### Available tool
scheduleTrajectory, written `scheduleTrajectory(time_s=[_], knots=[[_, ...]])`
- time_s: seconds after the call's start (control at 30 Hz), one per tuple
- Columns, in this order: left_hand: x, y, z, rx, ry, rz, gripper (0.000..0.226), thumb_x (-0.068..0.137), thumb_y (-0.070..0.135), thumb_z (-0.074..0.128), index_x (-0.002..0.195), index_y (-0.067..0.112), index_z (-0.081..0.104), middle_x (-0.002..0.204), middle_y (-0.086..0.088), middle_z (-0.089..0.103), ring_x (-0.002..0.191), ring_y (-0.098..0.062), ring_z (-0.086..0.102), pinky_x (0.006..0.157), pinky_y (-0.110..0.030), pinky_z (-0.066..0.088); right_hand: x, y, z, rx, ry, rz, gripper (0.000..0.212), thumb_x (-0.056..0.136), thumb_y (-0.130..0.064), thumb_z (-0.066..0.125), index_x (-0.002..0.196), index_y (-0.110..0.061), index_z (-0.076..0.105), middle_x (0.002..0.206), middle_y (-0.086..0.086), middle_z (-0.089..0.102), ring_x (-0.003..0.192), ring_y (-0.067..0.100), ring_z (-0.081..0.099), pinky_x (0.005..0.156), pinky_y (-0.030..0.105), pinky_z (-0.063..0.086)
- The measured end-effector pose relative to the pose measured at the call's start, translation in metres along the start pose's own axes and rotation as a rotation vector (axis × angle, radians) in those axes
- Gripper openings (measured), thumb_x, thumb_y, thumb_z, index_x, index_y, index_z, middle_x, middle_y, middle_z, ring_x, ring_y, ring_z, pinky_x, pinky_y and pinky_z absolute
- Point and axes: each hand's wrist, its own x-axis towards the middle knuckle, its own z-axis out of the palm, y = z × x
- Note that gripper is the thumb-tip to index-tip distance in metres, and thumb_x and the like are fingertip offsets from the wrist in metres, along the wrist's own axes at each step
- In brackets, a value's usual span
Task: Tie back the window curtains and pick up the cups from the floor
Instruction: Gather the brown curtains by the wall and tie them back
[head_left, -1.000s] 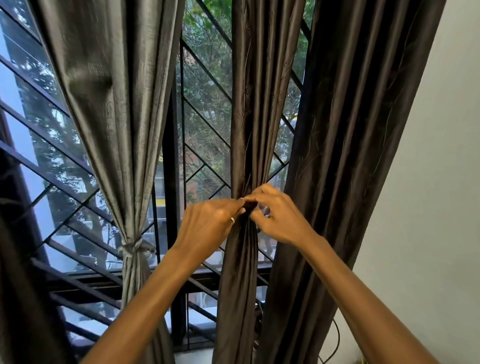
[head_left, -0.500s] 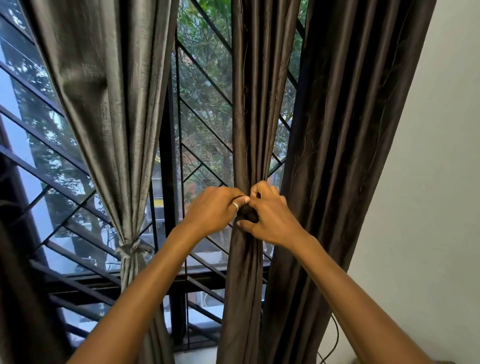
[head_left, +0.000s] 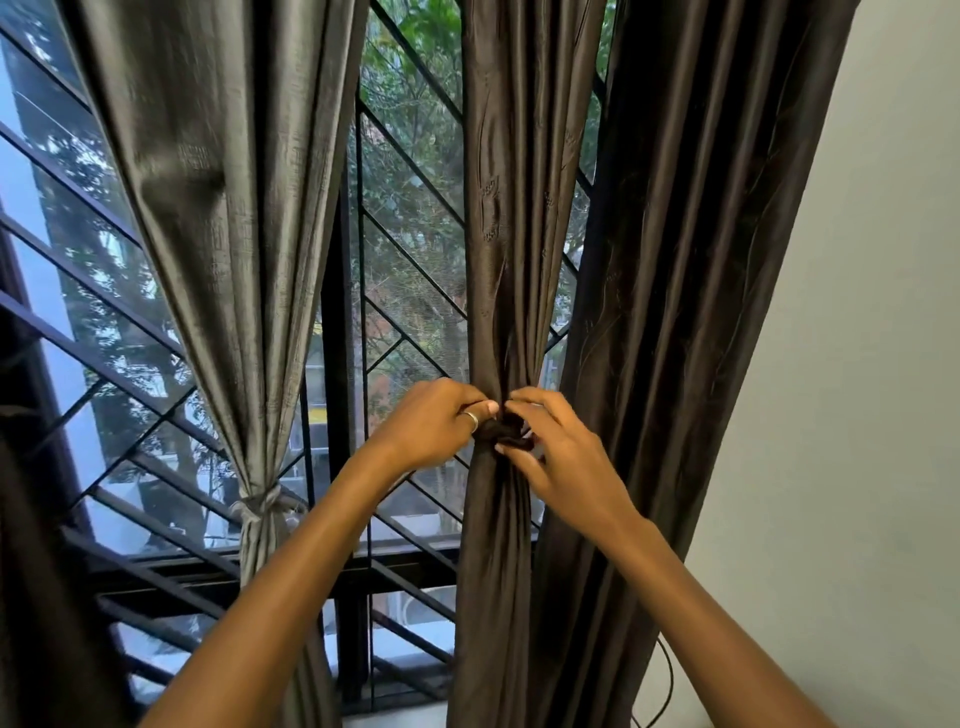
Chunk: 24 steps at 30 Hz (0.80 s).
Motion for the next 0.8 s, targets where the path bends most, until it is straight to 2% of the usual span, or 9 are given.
scheduleTrajectory(time_s=[0.1,0.2,0.3,0.37,0.43,0.6,0.8], knots=[[0.0,-0.001,0.003,-0.099,-0.01,-0.041,0.035,0.101,0.035,0.054,0.082,0.009,0.068,0.073,-0.017,0.067,0.07,-0.028,0.068,0.072,-0.048,0.058,-0.01,-0.005,0.0,-0.018,0.173,0.039,0.023,0.09,-0.021,0.074,0.11,-0.013,0.065,0.126,0.001,0.051,0.083,0.015,0.064,0.07,0.029,0.057],[-0.001,-0.003,0.006,-0.243,-0.043,-0.101,0.03,0.099,0.034,0.059,0.085,0.011,0.072,0.078,-0.015,0.071,0.075,-0.018,0.072,0.079,-0.046,0.061,-0.017,-0.006,0.001,-0.052,0.222,-0.016,0.009,0.092,-0.017,0.072,0.1,-0.014,0.069,0.109,-0.001,0.06,0.083,0.014,0.065,0.067,0.031,0.057],[-0.01,0.001,0.006,-0.545,-0.058,-0.18,0.015,0.095,0.018,0.066,0.102,0.01,0.076,0.097,-0.012,0.076,0.094,-0.02,0.073,0.08,-0.03,0.062,-0.018,-0.001,-0.003,0.007,0.195,0.008,0.009,0.089,-0.017,0.076,0.097,-0.015,0.073,0.096,-0.005,0.068,0.082,0.01,0.067,0.068,0.029,0.057],[-0.02,0.001,0.008,-0.766,-0.009,-0.233,0.019,0.09,0.009,0.07,0.108,0.006,0.075,0.1,-0.012,0.075,0.094,-0.018,0.073,0.075,-0.019,0.058,-0.014,0.002,-0.007,0.148,0.155,0.107,0.011,0.084,-0.016,0.08,0.095,-0.015,0.077,0.09,-0.006,0.071,0.079,0.007,0.068,0.07,0.027,0.056],[-0.028,-0.003,0.015,-0.9,0.081,-0.264,0.022,0.087,0.005,0.073,0.109,0.007,0.075,0.098,-0.009,0.077,0.093,-0.016,0.074,0.075,-0.017,0.056,-0.011,0.005,-0.01,0.297,0.102,0.221,0.012,0.083,-0.015,0.081,0.095,-0.015,0.08,0.085,-0.008,0.074,0.076,0.004,0.069,0.07,0.024,0.055],[-0.038,-0.007,0.036,-0.897,0.323,-0.255,0.021,0.081,0.003,0.077,0.102,0.007,0.077,0.09,-0.006,0.079,0.086,-0.017,0.075,0.079,-0.023,0.059,-0.008,0.003,-0.016,0.497,0.026,0.386,0.009,0.087,-0.012,0.077,0.096,-0.013,0.08,0.079,-0.009,0.076,0.072,0.001,0.071,0.067,0.013,0.05],[-0.046,-0.01,0.04,-0.75,0.437,-0.164,0.021,0.079,0.001,0.079,0.1,0.004,0.078,0.092,-0.005,0.079,0.087,-0.015,0.075,0.078,-0.023,0.059,-0.005,0.006,-0.018,0.42,0.052,0.433,0.006,0.088,-0.018,0.076,0.093,-0.018,0.08,0.074,-0.01,0.075,0.07,0.001,0.07,0.066,0.01,0.049]])
